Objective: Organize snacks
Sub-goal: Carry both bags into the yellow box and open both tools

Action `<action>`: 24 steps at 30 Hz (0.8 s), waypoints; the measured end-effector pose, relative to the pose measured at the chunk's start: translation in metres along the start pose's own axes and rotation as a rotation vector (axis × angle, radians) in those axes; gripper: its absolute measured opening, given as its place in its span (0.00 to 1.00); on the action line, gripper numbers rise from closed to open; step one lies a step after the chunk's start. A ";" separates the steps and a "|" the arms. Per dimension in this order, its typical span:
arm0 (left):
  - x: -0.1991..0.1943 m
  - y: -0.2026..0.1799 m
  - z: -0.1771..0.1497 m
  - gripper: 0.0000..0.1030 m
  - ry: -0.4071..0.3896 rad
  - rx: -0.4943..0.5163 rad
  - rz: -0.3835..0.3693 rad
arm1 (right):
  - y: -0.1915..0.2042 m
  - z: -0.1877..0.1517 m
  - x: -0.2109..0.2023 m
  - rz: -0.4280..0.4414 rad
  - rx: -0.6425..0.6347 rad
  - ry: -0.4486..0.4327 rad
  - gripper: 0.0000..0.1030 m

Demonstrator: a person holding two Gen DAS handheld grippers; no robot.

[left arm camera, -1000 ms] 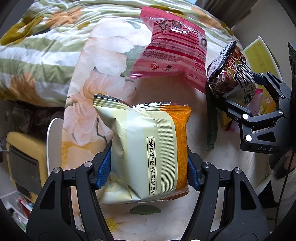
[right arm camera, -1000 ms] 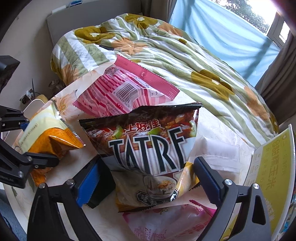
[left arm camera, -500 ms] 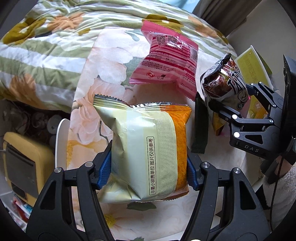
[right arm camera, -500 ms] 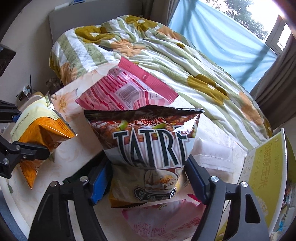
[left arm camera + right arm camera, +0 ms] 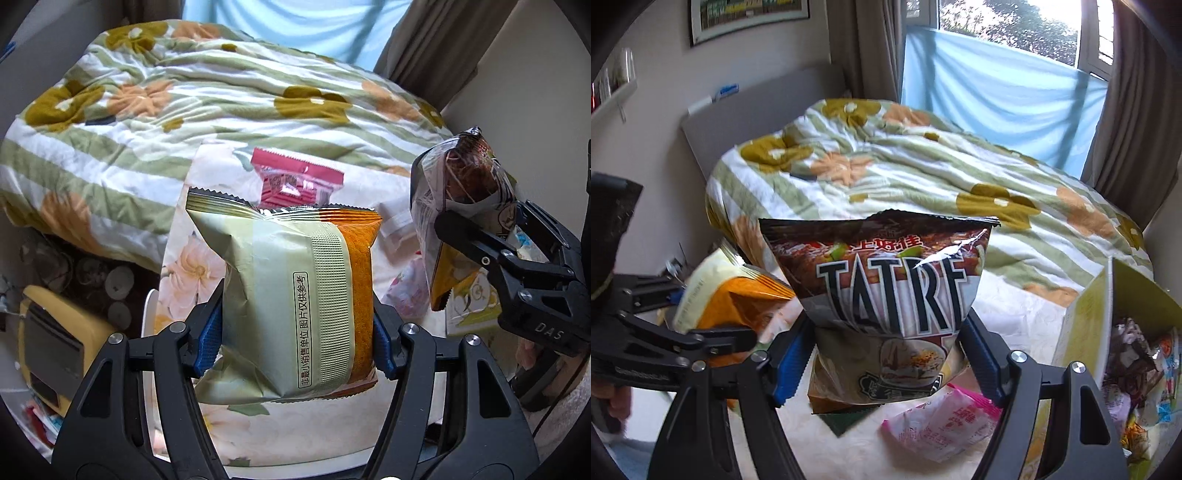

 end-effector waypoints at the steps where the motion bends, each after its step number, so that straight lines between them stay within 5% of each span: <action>1: -0.004 -0.006 0.003 0.60 -0.012 0.003 -0.001 | -0.003 0.003 -0.011 0.000 0.011 -0.017 0.70; 13: -0.028 -0.152 0.041 0.60 -0.134 0.148 -0.109 | -0.112 -0.016 -0.120 -0.148 0.198 -0.082 0.70; 24: 0.023 -0.297 0.040 0.60 -0.077 0.257 -0.203 | -0.213 -0.063 -0.173 -0.252 0.334 -0.066 0.70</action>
Point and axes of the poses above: each gripper's, at about its wrist camera, not at the fingertips, and x roughly the way its jaws point, y to its left, z to its top, the point moved 1 cm from there along x, roughly the way its jaws point, and after that the axes turned 3 degrees about -y, right-handed, at the moved point
